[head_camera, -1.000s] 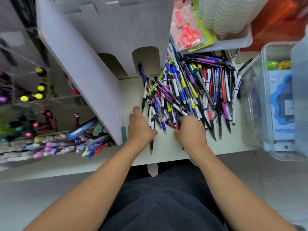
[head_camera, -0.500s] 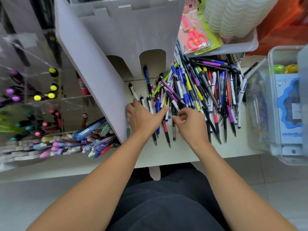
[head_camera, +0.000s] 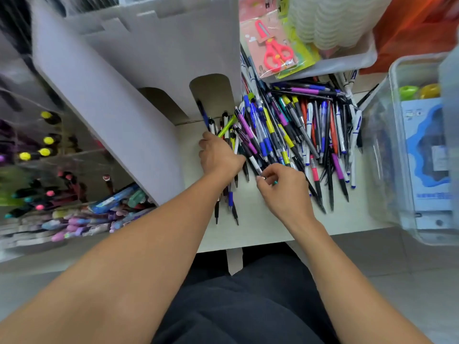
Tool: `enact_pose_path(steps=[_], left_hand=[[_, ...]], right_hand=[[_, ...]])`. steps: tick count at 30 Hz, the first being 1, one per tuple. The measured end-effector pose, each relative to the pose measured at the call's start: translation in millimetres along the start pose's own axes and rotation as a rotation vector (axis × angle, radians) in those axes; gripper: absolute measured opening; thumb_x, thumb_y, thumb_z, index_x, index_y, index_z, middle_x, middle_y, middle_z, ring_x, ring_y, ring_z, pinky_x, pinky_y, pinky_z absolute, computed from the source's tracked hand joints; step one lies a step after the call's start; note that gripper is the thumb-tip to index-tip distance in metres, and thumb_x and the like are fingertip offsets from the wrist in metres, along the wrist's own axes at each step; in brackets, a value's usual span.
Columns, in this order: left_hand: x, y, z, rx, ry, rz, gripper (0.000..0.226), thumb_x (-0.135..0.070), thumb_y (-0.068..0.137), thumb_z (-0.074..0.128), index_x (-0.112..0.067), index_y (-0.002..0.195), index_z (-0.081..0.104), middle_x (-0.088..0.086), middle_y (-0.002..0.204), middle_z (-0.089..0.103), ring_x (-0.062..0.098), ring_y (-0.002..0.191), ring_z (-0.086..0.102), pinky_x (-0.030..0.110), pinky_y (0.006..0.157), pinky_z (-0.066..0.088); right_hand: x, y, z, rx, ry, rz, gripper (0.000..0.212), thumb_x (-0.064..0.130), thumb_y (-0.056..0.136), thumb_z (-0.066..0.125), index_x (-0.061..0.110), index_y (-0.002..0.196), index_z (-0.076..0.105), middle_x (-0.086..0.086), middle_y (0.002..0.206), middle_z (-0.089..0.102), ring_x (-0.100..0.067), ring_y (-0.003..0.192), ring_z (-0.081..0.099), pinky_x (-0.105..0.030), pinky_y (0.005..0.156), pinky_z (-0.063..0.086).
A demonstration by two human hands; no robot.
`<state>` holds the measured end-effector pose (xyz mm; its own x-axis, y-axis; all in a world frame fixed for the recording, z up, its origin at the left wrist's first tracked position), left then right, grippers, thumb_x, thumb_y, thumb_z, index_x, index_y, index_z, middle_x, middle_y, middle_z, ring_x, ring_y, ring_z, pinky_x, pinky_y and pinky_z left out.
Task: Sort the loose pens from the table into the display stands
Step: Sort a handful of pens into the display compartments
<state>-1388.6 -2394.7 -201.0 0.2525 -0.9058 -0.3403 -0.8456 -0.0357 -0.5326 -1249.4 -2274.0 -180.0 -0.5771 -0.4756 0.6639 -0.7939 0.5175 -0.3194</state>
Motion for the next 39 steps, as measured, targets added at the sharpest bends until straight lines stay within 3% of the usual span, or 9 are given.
enact_pose_path(steps=[6,12,17,21,25,30,35,39], left_hand=[[5,5,-17,-0.059,0.040,0.043,0.065,-0.004,0.080,0.074,-0.001,0.133,0.037,0.017,0.126,0.057,0.035,0.115,0.058,0.036,0.084,0.049],[7,14,-26,0.103,0.033,0.055,0.036,-0.013,0.087,0.067,-0.006,0.116,0.048,0.011,0.107,0.053,0.026,0.090,0.056,0.030,0.060,0.043],[11,11,-35,0.132,0.032,0.105,0.028,-0.013,0.089,0.068,-0.010,0.108,0.047,0.008,0.100,0.050,0.026,0.086,0.054,0.030,0.059,0.041],[12,4,-42,0.154,0.139,0.161,0.025,-0.012,0.086,0.065,-0.013,0.105,0.048,0.008,0.097,0.052,0.028,0.086,0.057,0.031,0.063,0.046],[7,-7,-50,0.180,0.202,0.187,0.020,-0.010,0.087,0.064,-0.013,0.100,0.049,0.004,0.082,0.048,0.018,0.068,0.049,0.028,0.050,0.036],[7,-29,-61,0.315,0.147,0.138,0.014,-0.008,0.085,0.066,-0.008,0.083,0.052,0.011,0.078,0.061,0.028,0.064,0.058,0.026,0.049,0.045],[15,-50,-68,0.408,0.023,0.080,0.014,-0.007,0.085,0.068,-0.006,0.094,0.057,0.010,0.071,0.062,0.024,0.062,0.061,0.023,0.047,0.045],[24,-57,-71,0.427,-0.005,0.102,0.020,-0.006,0.086,0.068,-0.003,0.103,0.059,0.010,0.078,0.059,0.015,0.054,0.058,0.019,0.042,0.043]], right_hand=[[11,-6,44,0.235,-0.060,0.017,0.016,0.035,0.079,0.075,0.020,0.079,0.069,0.005,0.071,0.066,-0.015,0.071,0.065,-0.031,0.066,0.056],[22,-14,65,0.360,-0.236,-0.048,0.037,0.045,0.072,0.084,0.018,0.087,0.063,0.002,0.081,0.064,-0.021,0.076,0.061,-0.032,0.063,0.051],[29,-15,73,0.380,-0.329,-0.116,0.022,0.034,0.084,0.074,0.013,0.081,0.067,-0.007,0.078,0.066,-0.029,0.074,0.064,-0.036,0.066,0.055],[21,-7,47,0.329,-0.318,-0.072,0.022,0.027,0.086,0.068,0.010,0.074,0.065,-0.009,0.069,0.063,-0.029,0.066,0.061,-0.035,0.060,0.054],[10,0,19,0.299,-0.207,-0.051,0.026,0.024,0.087,0.067,0.007,0.068,0.062,-0.012,0.061,0.062,-0.030,0.060,0.062,-0.038,0.061,0.055],[5,2,2,0.314,0.020,0.008,0.030,0.026,0.091,0.073,0.009,0.067,0.066,-0.005,0.054,0.059,-0.010,0.047,0.050,-0.024,0.056,0.046],[6,12,0,0.053,0.052,0.091,0.030,0.030,0.081,0.083,0.012,0.071,0.062,0.002,0.061,0.060,-0.011,0.059,0.057,-0.025,0.056,0.042],[28,5,2,0.061,0.278,0.082,0.022,0.028,0.088,0.077,0.011,0.089,0.064,-0.004,0.066,0.063,-0.012,0.053,0.058,-0.024,0.053,0.048]])
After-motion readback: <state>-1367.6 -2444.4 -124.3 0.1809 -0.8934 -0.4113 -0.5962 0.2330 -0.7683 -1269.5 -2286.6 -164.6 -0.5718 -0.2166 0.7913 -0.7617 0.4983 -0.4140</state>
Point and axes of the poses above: each hand's wrist, its own y-axis towards the middle knuckle, its own z-axis out of the palm, x = y × z, the point moved 6 cm from there along y, towards the middle knuckle
